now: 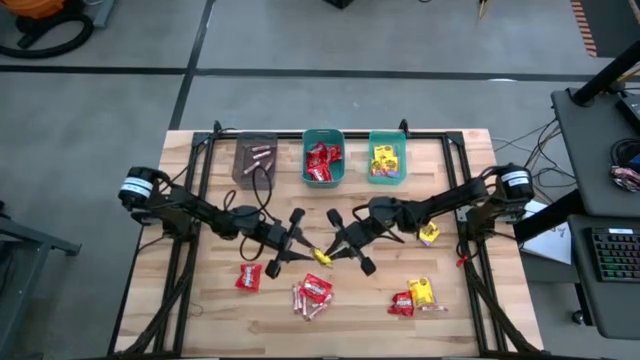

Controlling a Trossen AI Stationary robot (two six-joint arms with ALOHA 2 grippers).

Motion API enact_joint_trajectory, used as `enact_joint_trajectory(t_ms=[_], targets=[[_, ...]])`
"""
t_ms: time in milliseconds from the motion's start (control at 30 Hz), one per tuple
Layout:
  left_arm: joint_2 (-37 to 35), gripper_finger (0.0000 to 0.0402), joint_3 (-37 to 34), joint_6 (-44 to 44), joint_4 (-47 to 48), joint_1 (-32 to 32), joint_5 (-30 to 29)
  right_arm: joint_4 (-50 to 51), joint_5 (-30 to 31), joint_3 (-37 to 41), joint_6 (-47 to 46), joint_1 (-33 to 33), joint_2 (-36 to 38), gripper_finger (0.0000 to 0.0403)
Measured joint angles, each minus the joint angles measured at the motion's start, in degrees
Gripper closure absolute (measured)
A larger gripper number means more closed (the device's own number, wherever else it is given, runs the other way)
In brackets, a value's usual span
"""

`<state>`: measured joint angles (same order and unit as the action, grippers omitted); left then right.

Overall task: Sort candy
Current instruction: Put the yellow candy on the light green bin

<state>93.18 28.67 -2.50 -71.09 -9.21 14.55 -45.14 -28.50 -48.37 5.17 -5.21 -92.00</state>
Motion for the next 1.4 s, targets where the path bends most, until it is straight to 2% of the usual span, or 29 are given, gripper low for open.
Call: enact_joint_trajectory(t_ms=[100,133,267,433,533,733,833,1133,1400], targets=[[-0.10,0.0380,-0.32,0.07,-0.09,0.08,0.02,0.02,0.05,-0.01,-1.69,0.33,0.47,0.0390],[-0.20,0.0390,-0.46,0.09,-0.06,0.12,-0.01,0.02,-0.01,-0.01,-2.29,0.44,0.49,0.0389],[-0.90,0.0393,-1.44,0.04,0.17,0.16,-0.52,0.72,1.53,-0.01,-3.16,0.63,0.49,0.0363],[-4.13,0.0400,-3.69,-0.37,5.03,0.52,-2.85,6.16,9.00,0.01,-6.10,0.75,0.98,0.0304],[-7.62,0.0401,-5.80,-0.63,9.33,0.52,-8.63,11.43,16.71,0.01,-8.67,0.94,1.78,0.0269],[-15.42,0.0401,-9.09,0.05,23.36,0.52,-27.14,21.73,33.01,0.05,-12.52,1.07,3.68,0.0212],[-17.28,0.0401,-9.45,0.49,27.71,0.52,-31.31,22.60,37.97,0.05,-12.74,1.10,3.82,0.0193],[-13.32,0.0402,-5.97,-0.44,25.65,0.52,-32.24,16.55,38.14,0.05,-16.01,3.15,3.71,0.0168],[-5.58,0.0401,-0.18,-2.57,23.25,0.52,-32.98,16.38,36.80,0.05,-16.92,4.13,2.35,0.0183]])
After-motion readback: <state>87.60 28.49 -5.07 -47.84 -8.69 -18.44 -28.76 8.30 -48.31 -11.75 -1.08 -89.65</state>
